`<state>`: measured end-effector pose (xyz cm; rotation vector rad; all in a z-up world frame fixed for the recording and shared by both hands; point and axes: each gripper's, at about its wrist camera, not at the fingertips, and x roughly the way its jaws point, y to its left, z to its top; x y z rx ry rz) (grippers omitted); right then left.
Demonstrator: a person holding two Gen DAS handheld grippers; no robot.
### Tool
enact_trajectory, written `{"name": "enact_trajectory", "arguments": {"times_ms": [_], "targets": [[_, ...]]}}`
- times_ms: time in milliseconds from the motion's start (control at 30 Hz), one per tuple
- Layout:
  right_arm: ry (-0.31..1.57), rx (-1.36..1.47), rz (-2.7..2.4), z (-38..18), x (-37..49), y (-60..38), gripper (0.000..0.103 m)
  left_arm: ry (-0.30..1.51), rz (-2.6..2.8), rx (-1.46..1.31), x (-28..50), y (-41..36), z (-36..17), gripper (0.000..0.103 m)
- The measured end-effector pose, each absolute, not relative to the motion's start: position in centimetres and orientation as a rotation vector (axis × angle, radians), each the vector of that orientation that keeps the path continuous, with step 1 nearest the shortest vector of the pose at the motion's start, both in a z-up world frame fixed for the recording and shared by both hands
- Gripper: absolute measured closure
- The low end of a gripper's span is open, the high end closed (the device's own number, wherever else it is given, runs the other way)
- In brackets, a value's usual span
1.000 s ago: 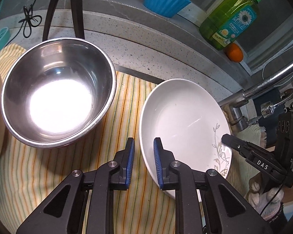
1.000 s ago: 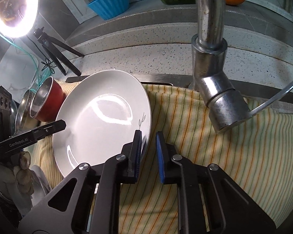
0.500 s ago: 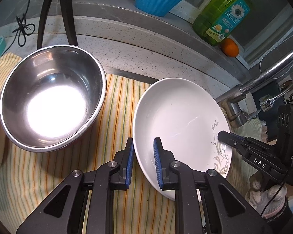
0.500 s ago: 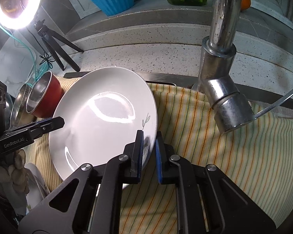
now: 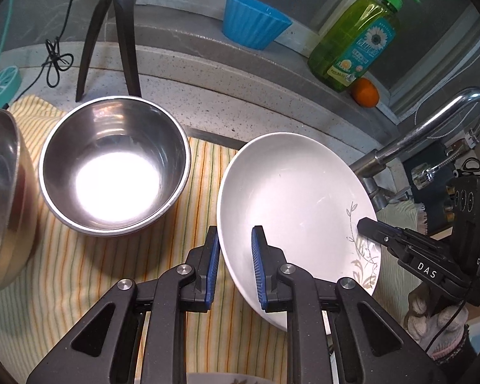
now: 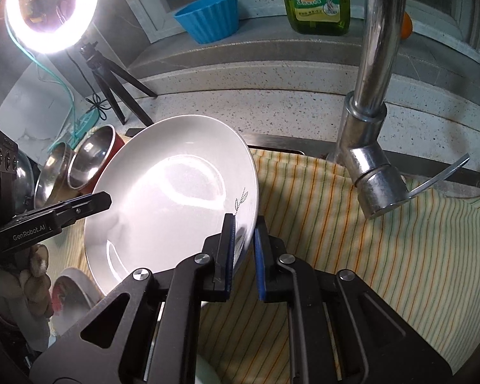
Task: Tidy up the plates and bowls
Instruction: 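Grasp the white branch-pattern plate rim with both grippers and lift it, then lower the white branch-pattern plate onto the rose plate stack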
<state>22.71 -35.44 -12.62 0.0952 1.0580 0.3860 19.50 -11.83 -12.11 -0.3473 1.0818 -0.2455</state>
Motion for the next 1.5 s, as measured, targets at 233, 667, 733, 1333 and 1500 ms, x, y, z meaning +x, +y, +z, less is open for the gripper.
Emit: {"name": "enact_trajectory", "arguments": {"times_ms": [233, 667, 733, 1333, 1500], "targets": [[1.003, 0.080, 0.406, -9.3, 20.0, -34.3, 0.092, 1.040, -0.263, -0.350, 17.1, -10.5, -9.5, 0.085], [0.967, 0.086, 0.442, -6.4, 13.2, -30.8, 0.091, 0.991, -0.293, -0.362, 11.0, -6.0, -6.1, 0.085], [0.973, 0.098, 0.446, -6.3, 11.9, -30.4, 0.091, 0.992, -0.299, -0.357, 10.0, -5.3, -6.0, 0.085], [1.073, 0.114, 0.443, -9.5, 2.9, -26.2, 0.090, 1.074, -0.317, -0.385, 3.6, -1.4, -8.5, 0.085], [1.102, 0.108, 0.432, -10.6, 1.7, -25.9, 0.090, 1.106, -0.320, -0.389, 2.5, -1.4, -9.8, 0.085]]}}
